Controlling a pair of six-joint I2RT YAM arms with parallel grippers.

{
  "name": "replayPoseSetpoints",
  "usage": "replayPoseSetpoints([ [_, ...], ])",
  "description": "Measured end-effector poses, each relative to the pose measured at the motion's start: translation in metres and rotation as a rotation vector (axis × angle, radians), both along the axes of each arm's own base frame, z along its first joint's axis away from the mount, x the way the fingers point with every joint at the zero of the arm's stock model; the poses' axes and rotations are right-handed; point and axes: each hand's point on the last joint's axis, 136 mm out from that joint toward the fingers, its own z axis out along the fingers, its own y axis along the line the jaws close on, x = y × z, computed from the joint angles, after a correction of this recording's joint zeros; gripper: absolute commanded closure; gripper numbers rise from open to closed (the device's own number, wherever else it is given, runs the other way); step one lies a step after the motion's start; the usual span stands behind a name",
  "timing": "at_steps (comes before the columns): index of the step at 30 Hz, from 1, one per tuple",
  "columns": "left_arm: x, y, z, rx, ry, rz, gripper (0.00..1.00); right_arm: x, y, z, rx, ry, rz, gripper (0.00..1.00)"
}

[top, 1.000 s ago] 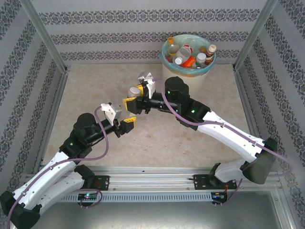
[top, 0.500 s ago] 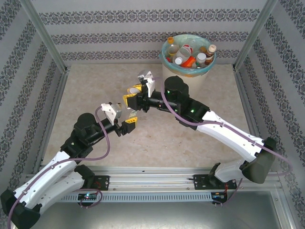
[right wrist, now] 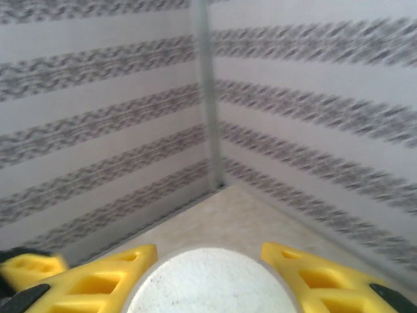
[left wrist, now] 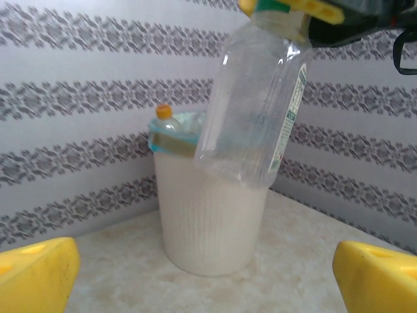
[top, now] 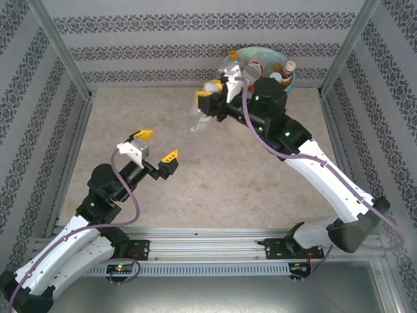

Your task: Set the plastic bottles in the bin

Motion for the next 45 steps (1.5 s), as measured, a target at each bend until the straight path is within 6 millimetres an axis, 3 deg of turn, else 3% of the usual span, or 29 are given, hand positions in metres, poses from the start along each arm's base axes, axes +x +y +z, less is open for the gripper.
replayPoseSetpoints([
  [5,0.003,0.009,0.010,0.011,-0.035,0.060,0.00,0.049,-0.045,0.037,-0.019,-0.115,-0.200,0.92],
  [10,0.011,0.009,0.004,0.041,-0.024,0.087,0.00,0.114,-0.070,0.048,-0.046,-0.165,-0.346,0.93],
  [14,0.016,0.008,-0.002,0.063,-0.012,0.101,0.00,0.172,-0.072,0.021,-0.121,-0.154,-0.413,0.93],
  [17,0.017,0.009,-0.001,0.065,-0.016,0.108,0.00,0.205,-0.069,-0.021,-0.208,-0.099,-0.437,0.93],
  [19,0.016,0.010,0.000,0.066,-0.020,0.109,0.00,0.219,-0.070,-0.028,-0.217,-0.115,-0.456,0.93],
  [22,0.016,0.011,0.001,0.068,-0.025,0.115,0.00,0.222,-0.076,-0.030,-0.245,-0.115,-0.478,0.93],
  [28,0.017,0.013,0.000,0.073,-0.026,0.132,0.00,0.231,-0.086,-0.055,-0.303,-0.060,-0.505,0.92],
  [31,0.019,0.013,-0.001,0.077,-0.021,0.133,0.00,0.234,-0.094,-0.057,-0.303,-0.051,-0.521,0.87],
  [36,0.023,0.010,-0.008,0.090,-0.001,0.132,0.00,0.240,-0.103,-0.069,-0.325,-0.015,-0.529,0.90],
  [45,0.026,0.008,-0.013,0.100,0.011,0.131,0.00,0.245,-0.102,-0.098,-0.360,0.013,-0.516,0.91],
])
